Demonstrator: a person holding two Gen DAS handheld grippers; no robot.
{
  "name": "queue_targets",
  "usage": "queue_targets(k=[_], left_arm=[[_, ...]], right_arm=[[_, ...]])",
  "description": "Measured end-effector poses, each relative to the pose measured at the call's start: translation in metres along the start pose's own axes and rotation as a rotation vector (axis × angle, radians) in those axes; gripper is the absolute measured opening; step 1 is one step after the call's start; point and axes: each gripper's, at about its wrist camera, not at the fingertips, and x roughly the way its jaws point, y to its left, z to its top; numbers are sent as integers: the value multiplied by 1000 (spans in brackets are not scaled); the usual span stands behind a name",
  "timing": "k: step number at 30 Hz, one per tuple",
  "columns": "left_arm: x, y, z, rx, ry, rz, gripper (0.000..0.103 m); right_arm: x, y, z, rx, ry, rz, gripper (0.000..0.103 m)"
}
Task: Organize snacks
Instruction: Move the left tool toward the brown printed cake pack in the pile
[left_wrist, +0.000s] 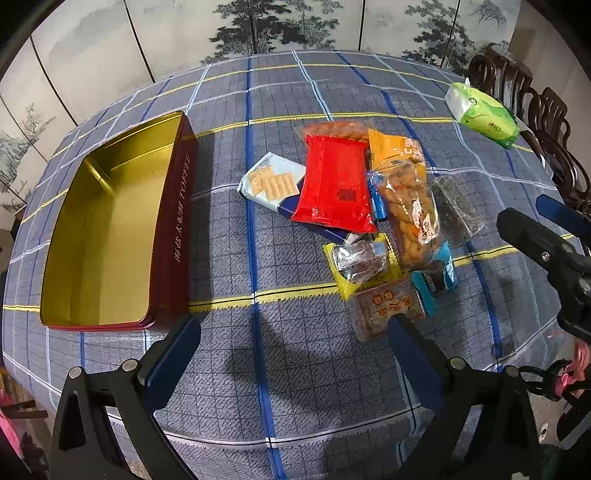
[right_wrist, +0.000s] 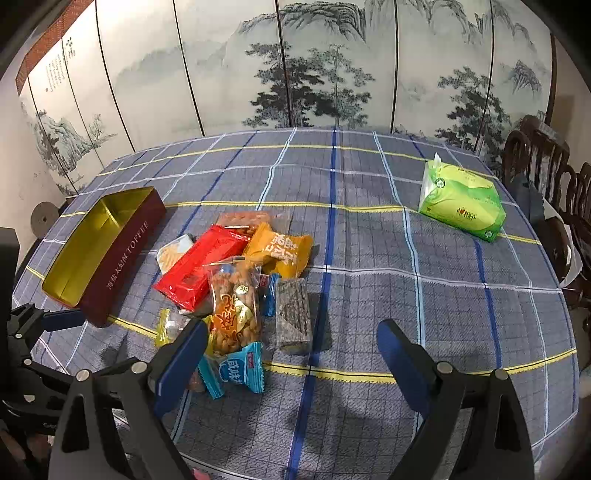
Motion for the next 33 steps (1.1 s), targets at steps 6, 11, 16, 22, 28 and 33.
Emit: queue_targets(k=[6,11,16,22,28,33], left_arm=[[6,2,0,-5,12,-1,98],[9,4,0,-11,19,-4,98],[11,5,0,-15,23,-8,98],[12,15,2,-46,30,-41,98],[13,23,1,-56,35,-45,98],[12,17,-1,-21,32,-60,98]], right_arm=[[6,6,-2,-26,12,8,95],[12,12,-4,-39,27,17,95],[12,16,-4,-51,27,14,95],[15,17,-4,-66,37,12,95],[15,16,-6,-80,39,-1,94],[15,11,-6,-74,40,-6,94]])
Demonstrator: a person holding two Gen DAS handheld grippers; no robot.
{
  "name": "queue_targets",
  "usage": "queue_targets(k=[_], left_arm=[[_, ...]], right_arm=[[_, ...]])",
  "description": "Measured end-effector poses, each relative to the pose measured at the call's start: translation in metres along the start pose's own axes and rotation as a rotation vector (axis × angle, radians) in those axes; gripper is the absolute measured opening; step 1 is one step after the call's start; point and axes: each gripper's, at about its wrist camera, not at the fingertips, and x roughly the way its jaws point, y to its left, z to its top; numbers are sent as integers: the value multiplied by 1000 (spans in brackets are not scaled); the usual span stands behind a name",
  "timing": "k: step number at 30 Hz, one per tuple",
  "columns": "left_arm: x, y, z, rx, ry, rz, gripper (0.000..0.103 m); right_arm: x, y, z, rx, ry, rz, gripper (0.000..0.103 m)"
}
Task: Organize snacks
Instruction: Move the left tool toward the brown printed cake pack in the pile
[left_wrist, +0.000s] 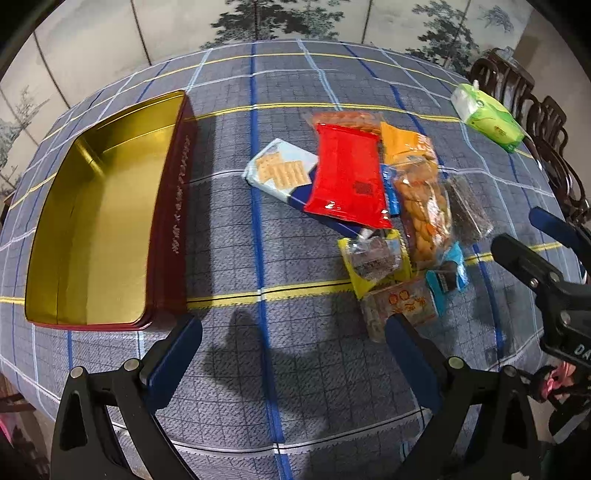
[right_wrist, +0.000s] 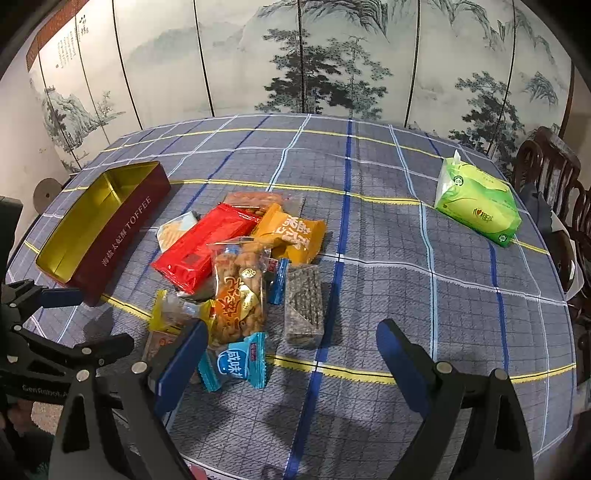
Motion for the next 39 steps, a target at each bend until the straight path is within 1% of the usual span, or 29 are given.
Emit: queue_targets(k=[3,4,20,21,22,24,29,34,35,37,39], left_arm=[[0,-6,-1,22,0,-2,98],[0,-8,-1,26,2,-3,98],[5,-19,-3,50,16,2,98],[5,-19,-3,51,17,-1,98],[5,-20,-3,52,16,-6,98],[5,-19,-3,51,14,-11,98],[8,-20,-2,54,21,-6,98],[10,-20,-3,59,27,-20,98],[10,-20,-3,59,27,-20,98],[10,-20,-5,59,27,-25,98],[10,-19,-6,55,26,-29,98]], right_arm=[[1,-2,-1,0,5,4,88],[3,-3,-1,5,11,5,87],[12,-6,0,6,22,8,85],[13,-6,0,4,24,8,84],[14,-6,0,-1,26,4,81],[16,-7,0,-4,34,11,79],[21,-10,1,-3,40,10,78],[28,-11,2,-19,49,20,78],[30,-11,2,-23,53,22,77],[34,-11,3,-29,61,30,71],[37,-12,3,-33,68,33,69]])
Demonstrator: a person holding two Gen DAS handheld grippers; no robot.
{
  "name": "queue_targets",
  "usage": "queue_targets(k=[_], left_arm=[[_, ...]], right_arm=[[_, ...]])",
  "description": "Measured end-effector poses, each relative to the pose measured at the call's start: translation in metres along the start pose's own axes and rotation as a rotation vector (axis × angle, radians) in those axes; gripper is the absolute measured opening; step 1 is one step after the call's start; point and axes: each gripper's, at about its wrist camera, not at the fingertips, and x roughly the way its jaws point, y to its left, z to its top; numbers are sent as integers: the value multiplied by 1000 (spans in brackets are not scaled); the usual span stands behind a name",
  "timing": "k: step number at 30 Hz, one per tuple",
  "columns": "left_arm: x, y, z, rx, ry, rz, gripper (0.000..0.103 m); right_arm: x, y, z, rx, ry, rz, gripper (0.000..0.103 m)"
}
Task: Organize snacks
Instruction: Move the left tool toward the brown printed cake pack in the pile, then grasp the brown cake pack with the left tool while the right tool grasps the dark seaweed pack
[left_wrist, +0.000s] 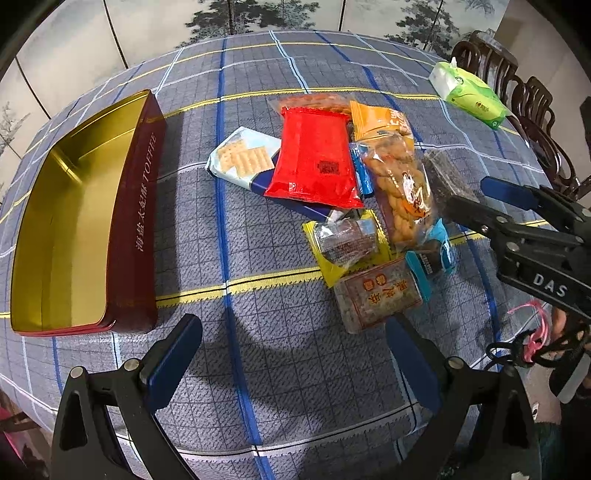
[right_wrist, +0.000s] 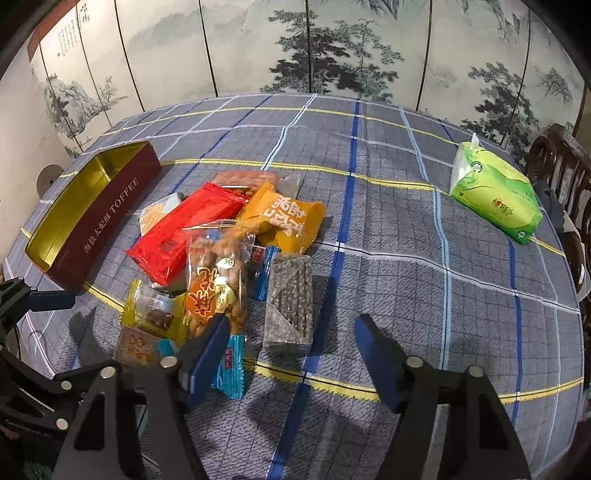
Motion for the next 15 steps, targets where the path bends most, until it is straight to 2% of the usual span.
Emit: queue_targets(k=[3,7,11,15], left_arm=[[0,1,0,-5,1,-5,98],[1,1,1,-6,8,-17,98],[1,-5,1,12,11,-38,96],[2,-9,1,20,20,-59,93]], right_arm=[[4,-2,1,-1,4,0,67],[11,-5,2,8,27,32,51],[16,-7,5,8,26,40,50],[24,-8,10,9,29,56,41]])
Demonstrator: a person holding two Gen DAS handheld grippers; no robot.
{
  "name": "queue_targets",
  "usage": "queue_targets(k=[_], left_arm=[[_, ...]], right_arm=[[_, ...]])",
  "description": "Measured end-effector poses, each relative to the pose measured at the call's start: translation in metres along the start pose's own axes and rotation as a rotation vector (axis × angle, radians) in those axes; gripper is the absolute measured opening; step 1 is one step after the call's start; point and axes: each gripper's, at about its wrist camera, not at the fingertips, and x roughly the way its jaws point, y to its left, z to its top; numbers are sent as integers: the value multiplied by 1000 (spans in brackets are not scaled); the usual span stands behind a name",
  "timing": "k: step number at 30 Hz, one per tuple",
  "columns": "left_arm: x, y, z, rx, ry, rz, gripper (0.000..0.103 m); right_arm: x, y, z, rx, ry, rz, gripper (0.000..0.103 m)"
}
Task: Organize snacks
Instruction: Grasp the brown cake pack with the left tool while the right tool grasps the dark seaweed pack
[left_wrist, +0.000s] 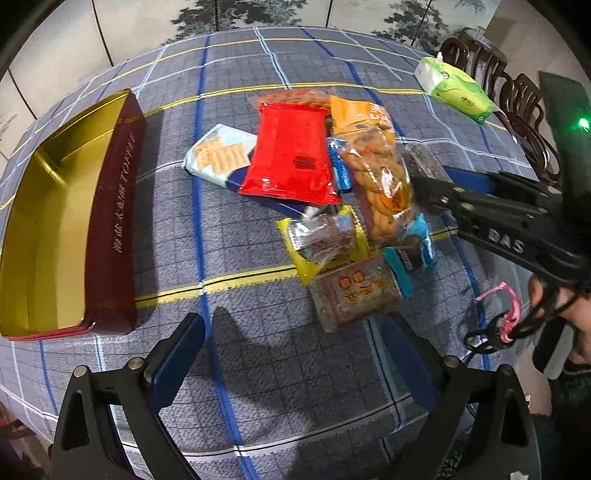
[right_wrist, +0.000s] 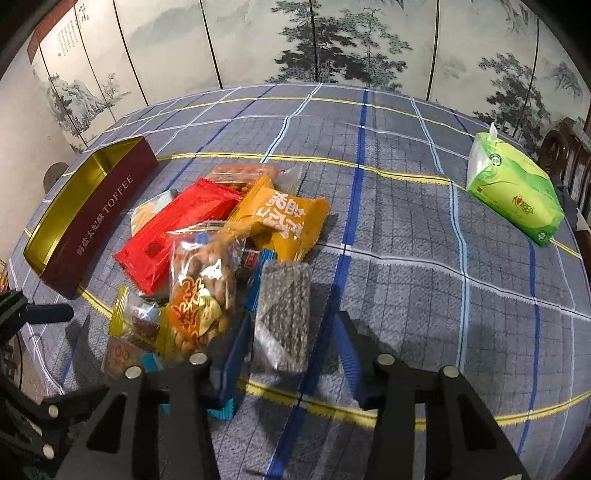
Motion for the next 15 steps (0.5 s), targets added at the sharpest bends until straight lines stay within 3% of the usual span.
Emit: queue_targets(k=[8,12,15], left_arm=[[2,-7,2,-4,14,-17,73],[2,-15,1,11,19,-46,72],[2,-18,3,-3,23,-108,74]], right_arm=[[7,-1,4,-3,-10,20,27],[3,-10,0,16,-17,14,27],[-1,-17,-5,35,-17,9,27]])
